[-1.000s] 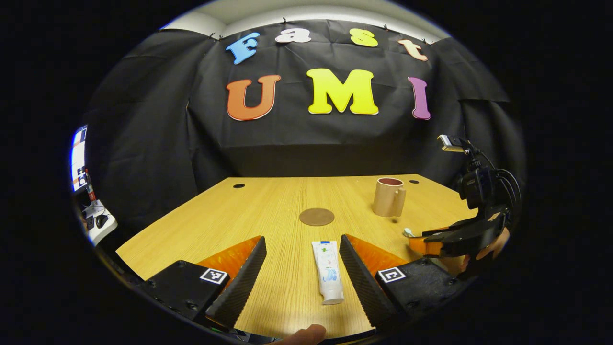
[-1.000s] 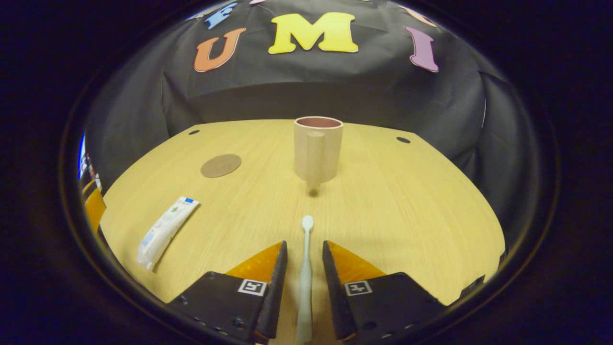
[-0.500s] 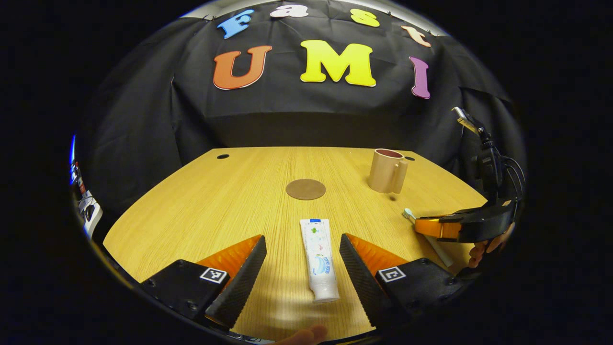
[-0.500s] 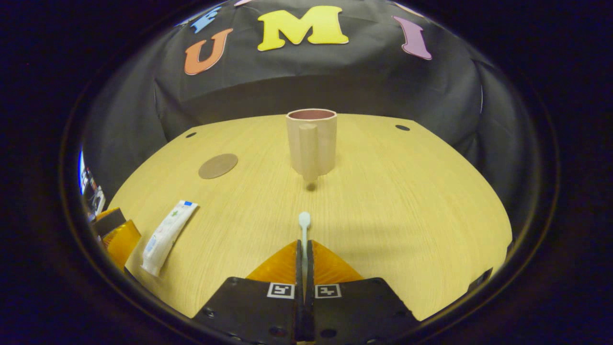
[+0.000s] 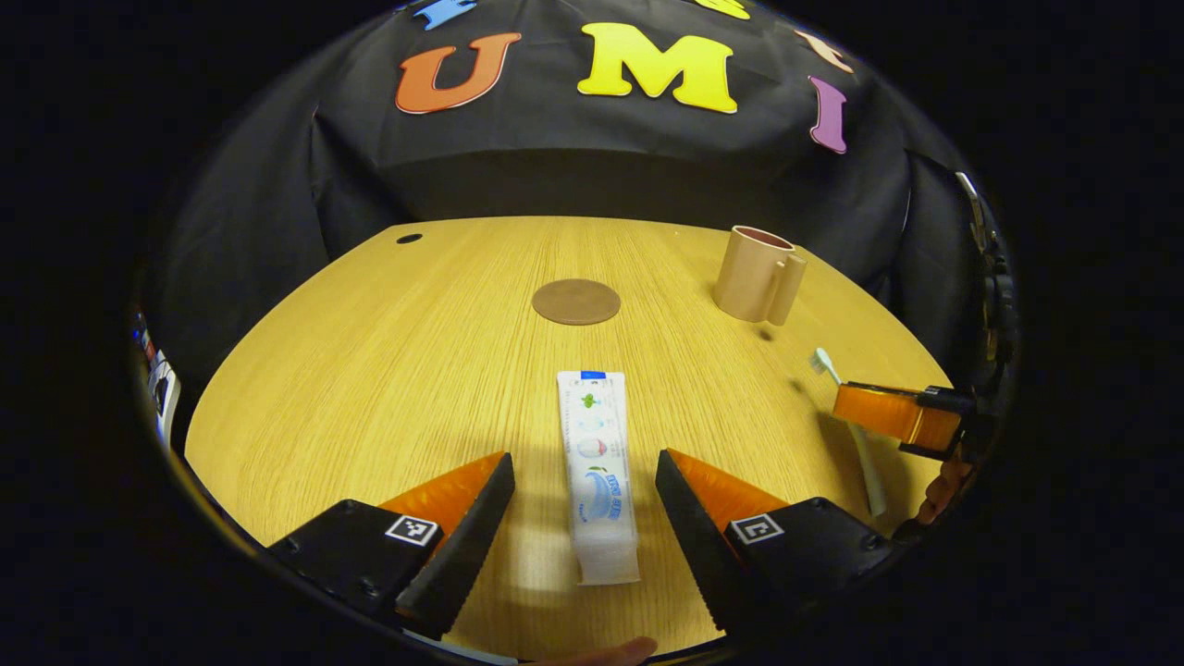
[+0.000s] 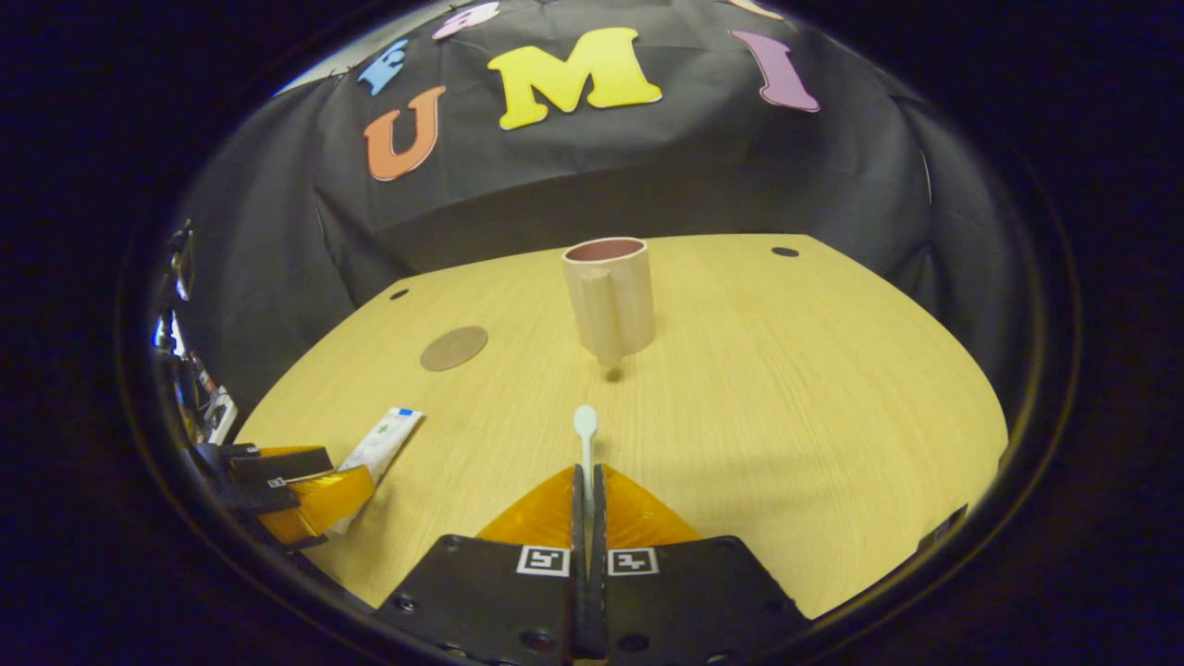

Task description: Put the toothbrush and toothpaste on the desktop into the cup, then pick up the cup and place it on the coaster on the desktop.

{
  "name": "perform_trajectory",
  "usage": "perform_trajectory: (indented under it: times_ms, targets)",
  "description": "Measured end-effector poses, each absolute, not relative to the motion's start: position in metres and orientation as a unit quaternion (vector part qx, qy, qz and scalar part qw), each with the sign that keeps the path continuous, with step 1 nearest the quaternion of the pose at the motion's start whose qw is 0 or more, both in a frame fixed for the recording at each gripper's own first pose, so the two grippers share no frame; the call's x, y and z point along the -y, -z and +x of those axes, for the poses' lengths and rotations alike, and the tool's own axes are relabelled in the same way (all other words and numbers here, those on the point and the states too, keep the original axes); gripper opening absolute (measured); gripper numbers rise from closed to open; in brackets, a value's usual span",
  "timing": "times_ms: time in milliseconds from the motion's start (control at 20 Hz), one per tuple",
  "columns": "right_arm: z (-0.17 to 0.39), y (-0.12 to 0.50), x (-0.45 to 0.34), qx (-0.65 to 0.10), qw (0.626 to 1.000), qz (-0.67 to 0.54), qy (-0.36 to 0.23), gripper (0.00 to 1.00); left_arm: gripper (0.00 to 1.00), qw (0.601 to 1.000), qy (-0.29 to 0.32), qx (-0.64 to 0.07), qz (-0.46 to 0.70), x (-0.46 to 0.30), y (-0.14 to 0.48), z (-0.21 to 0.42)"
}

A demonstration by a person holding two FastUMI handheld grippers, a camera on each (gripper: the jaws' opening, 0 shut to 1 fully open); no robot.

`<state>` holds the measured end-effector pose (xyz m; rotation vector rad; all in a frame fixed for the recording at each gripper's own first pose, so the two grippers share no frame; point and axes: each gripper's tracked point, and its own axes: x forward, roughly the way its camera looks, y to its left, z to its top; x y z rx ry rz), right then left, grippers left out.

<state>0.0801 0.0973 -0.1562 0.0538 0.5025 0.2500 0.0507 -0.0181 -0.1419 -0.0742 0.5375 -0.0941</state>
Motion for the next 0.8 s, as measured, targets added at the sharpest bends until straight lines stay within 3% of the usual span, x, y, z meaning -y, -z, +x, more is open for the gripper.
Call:
perform_trajectory:
  times_ms: [250, 500, 550, 600, 800]
  targets:
    - [0.066, 0.136, -0.084, -0.218, 0.969, 0.02, -0.111, 0.01, 0.91, 0.958, 0.038, -0.285, -0.012, 0.026, 0.151, 0.058]
    - [0.052, 0.122, -0.081, -0.198, 0.972, 0.026, -0.121, 0.0, 0.6, 0.954, 0.034, -0.297, 0.0, 0.029, 0.154, 0.059]
    - [0.05, 0.119, -0.08, -0.195, 0.973, 0.028, -0.122, 0.0, 0.58, 0.954, 0.034, -0.298, 0.001, 0.029, 0.154, 0.059]
    - [0.049, 0.116, -0.079, -0.193, 0.973, 0.03, -0.123, 0.0, 0.47, 0.954, 0.032, -0.299, 0.001, 0.028, 0.153, 0.058]
    - [0.042, 0.115, -0.073, -0.194, 0.973, 0.026, -0.121, 0.0, 0.44, 0.96, 0.045, -0.277, 0.007, 0.03, 0.152, 0.054]
